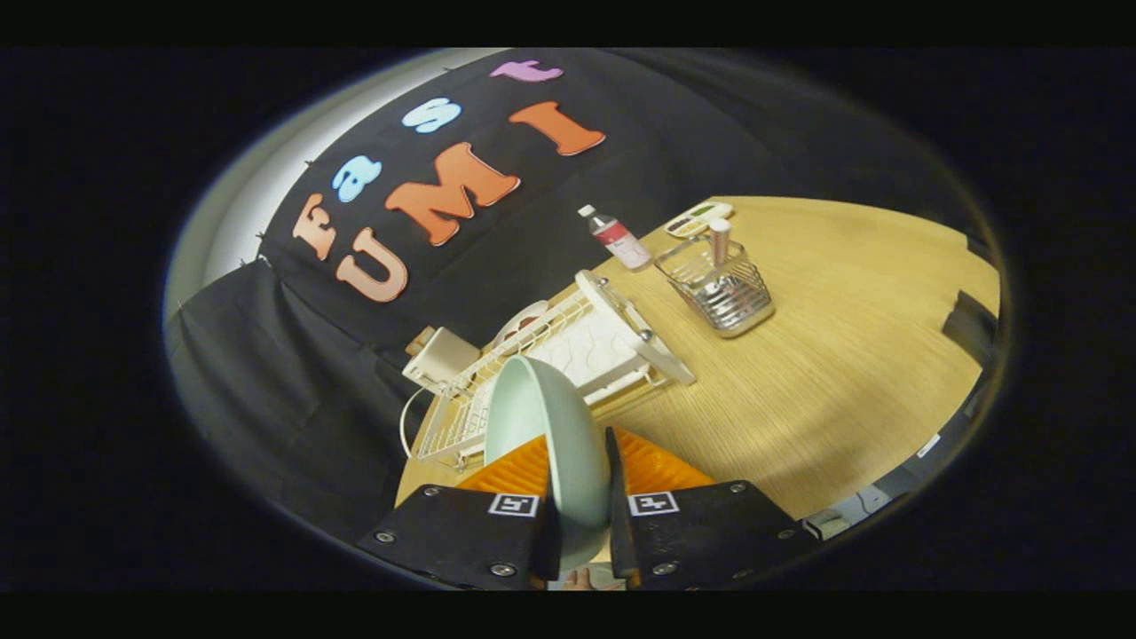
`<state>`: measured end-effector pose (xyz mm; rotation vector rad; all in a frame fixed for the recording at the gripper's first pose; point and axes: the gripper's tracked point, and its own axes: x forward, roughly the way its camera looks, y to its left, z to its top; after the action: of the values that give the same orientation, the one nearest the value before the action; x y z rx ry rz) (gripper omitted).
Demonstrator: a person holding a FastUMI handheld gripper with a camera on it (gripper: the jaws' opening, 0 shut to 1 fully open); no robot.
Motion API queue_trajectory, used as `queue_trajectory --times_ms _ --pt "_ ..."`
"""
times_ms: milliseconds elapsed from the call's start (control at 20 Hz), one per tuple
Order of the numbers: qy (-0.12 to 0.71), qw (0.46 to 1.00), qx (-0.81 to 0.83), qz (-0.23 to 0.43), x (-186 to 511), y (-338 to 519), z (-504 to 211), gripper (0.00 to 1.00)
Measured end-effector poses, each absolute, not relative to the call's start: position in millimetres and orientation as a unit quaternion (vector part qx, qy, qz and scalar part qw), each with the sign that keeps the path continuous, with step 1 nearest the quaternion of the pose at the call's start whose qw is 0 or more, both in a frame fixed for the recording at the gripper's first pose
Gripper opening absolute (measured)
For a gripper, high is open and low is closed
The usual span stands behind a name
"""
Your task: Take the plate from the dish rack, then take the spoon from the basket and place it into the plate.
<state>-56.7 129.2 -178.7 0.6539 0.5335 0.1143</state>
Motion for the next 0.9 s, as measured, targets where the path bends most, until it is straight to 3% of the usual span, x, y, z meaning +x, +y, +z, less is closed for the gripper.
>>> queue_trajectory --times_ms 600,900 --pt "0.274 0.890 0.362 0.037 -60.9 124.1 -227.6 0.22" --pt "0.293 0.886 0.359 0.005 -57.4 111.7 -241.1 0.30"
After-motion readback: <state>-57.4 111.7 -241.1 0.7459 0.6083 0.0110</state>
